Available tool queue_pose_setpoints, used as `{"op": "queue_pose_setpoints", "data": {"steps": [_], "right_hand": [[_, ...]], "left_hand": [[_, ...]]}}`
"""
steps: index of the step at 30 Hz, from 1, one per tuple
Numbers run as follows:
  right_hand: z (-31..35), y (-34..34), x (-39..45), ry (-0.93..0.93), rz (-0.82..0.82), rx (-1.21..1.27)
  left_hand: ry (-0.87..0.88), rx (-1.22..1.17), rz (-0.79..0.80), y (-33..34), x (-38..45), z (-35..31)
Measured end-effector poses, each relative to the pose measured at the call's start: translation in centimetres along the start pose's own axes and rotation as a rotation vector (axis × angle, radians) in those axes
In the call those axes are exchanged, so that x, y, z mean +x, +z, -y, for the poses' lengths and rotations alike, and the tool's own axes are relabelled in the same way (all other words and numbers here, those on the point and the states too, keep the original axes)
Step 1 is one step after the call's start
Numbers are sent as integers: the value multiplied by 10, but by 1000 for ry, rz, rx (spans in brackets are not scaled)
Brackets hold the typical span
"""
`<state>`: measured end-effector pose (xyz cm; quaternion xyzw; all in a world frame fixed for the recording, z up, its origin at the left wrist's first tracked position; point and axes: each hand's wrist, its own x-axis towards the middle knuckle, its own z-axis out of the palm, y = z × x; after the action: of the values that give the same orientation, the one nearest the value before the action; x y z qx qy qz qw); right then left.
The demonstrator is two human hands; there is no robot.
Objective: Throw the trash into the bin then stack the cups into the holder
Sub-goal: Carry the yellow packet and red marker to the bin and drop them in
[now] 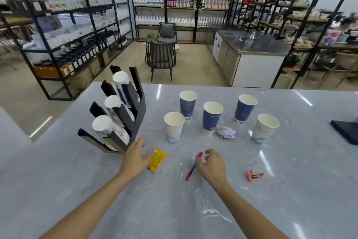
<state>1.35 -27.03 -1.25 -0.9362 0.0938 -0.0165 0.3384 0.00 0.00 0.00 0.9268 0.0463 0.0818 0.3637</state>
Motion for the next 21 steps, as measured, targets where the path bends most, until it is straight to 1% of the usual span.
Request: {"op": "queue_pose_setpoints", "data": {"steps": [2, 6, 10, 13, 18, 21], "right_hand": [[-2, 8, 10, 86, 21, 34], [-4, 24, 19, 143, 84, 30], [-5, 34, 26, 139, 76, 38], [-6, 38, 30, 121, 70, 44], [-5, 38, 33, 114, 97, 40], [-1, 36, 31, 107, 88, 33]], "left_hand": [[-66, -23, 17, 10, 10, 3], [-161, 6, 77, 29, 23, 10], [-227, -7, 99, 41, 31, 15], [-231, 1, 95, 47, 34, 20], [-307, -93, 122, 48, 42, 23], [-314, -115, 132, 46, 45, 23]]}}
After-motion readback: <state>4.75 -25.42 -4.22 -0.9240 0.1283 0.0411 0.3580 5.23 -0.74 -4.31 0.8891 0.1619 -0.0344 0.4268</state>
